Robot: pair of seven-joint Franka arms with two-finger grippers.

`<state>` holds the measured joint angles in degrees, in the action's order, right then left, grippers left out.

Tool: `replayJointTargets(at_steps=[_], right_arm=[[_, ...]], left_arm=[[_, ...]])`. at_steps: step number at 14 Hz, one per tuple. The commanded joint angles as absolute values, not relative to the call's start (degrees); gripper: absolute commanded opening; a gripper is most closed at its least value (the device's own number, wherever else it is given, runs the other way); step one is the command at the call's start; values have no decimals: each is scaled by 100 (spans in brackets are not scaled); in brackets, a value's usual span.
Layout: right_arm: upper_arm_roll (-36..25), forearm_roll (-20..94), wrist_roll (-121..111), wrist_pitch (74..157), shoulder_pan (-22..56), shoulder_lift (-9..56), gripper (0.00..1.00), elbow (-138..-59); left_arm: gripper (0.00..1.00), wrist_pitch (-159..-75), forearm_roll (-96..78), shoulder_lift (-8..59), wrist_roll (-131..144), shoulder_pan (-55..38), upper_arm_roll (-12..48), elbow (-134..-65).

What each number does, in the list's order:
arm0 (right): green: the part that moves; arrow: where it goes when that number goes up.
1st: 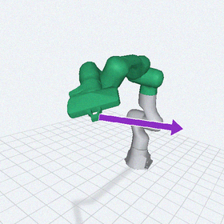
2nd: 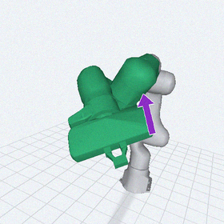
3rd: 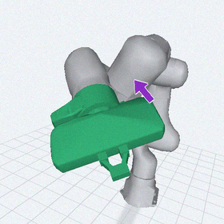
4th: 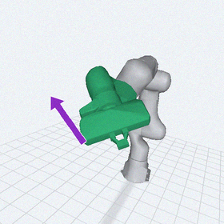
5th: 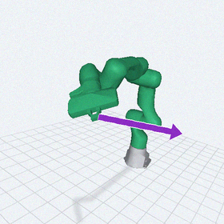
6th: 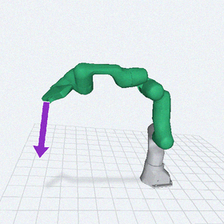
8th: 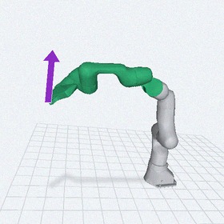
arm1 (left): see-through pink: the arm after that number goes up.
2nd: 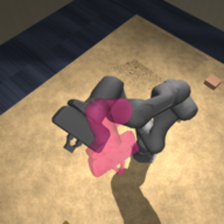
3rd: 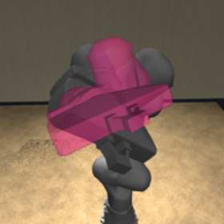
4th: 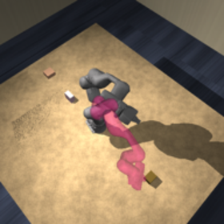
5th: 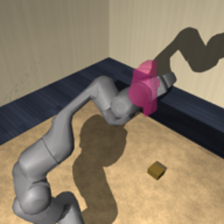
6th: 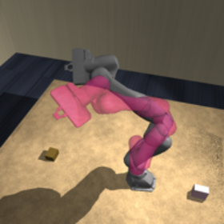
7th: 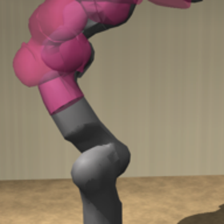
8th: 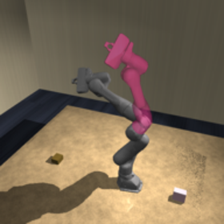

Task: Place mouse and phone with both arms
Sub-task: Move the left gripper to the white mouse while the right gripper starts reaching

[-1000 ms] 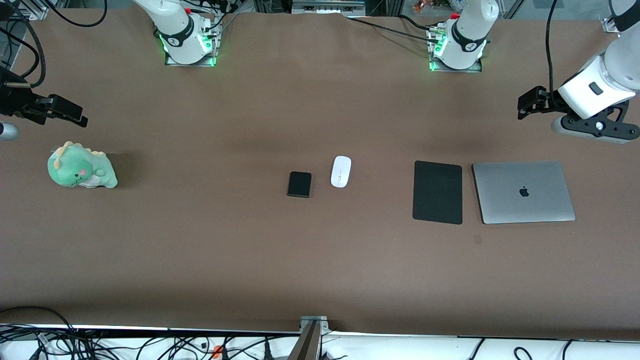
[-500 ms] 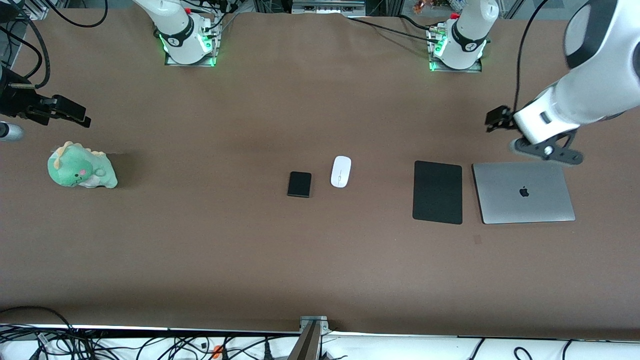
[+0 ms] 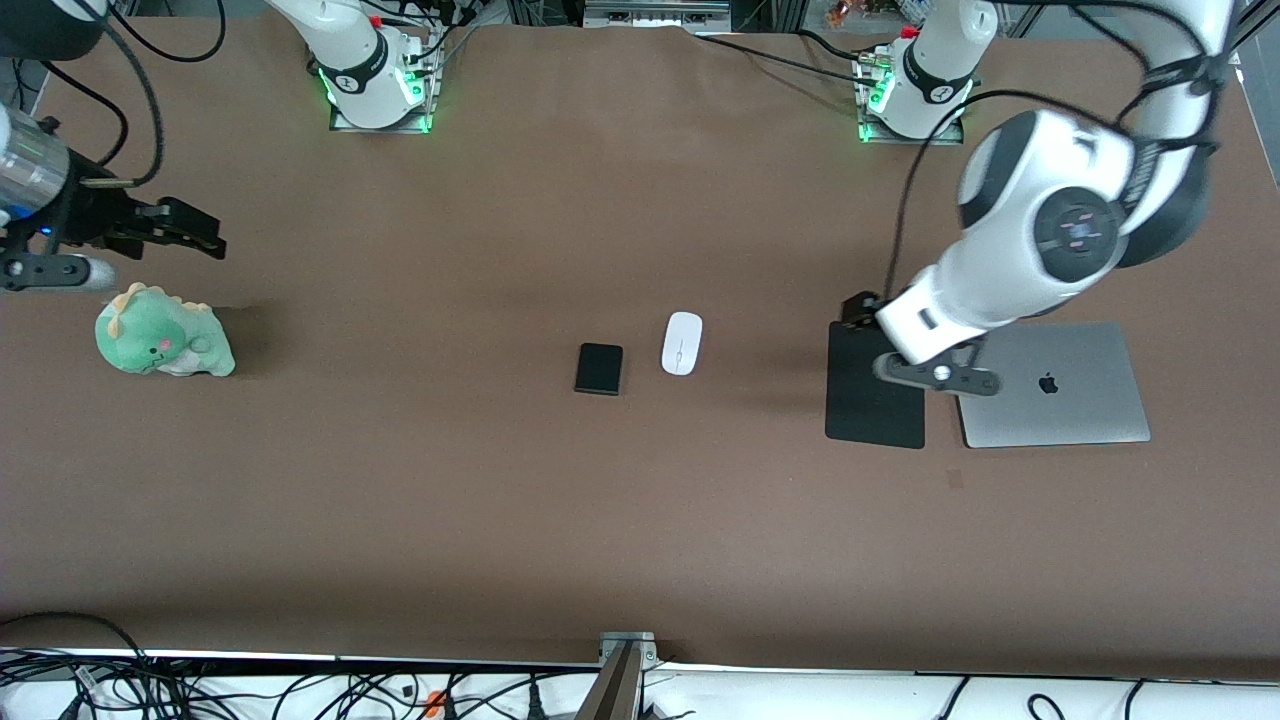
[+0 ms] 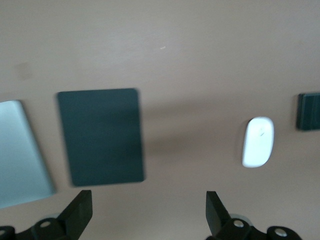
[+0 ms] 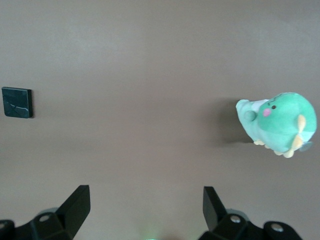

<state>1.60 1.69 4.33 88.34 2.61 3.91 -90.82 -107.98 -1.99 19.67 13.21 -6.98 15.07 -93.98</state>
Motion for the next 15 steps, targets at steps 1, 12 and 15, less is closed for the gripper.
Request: replayJointTargets(at_steps=[1,12,15], right_arm=[[438,246,834,8859,246,439,100,-9105],[976,413,2065,9360,492,949,100,-9105],[984,413,2074,9448,553,1019,100,-9105]], left_arm=[[100,-11353,-167,2433,2036,-1272,1477,-9193],[100,-13235,1230,3910,3891,-2653,1450,-9272],[100,-13429,1283,4087,3955,-2839,1433,-9307]])
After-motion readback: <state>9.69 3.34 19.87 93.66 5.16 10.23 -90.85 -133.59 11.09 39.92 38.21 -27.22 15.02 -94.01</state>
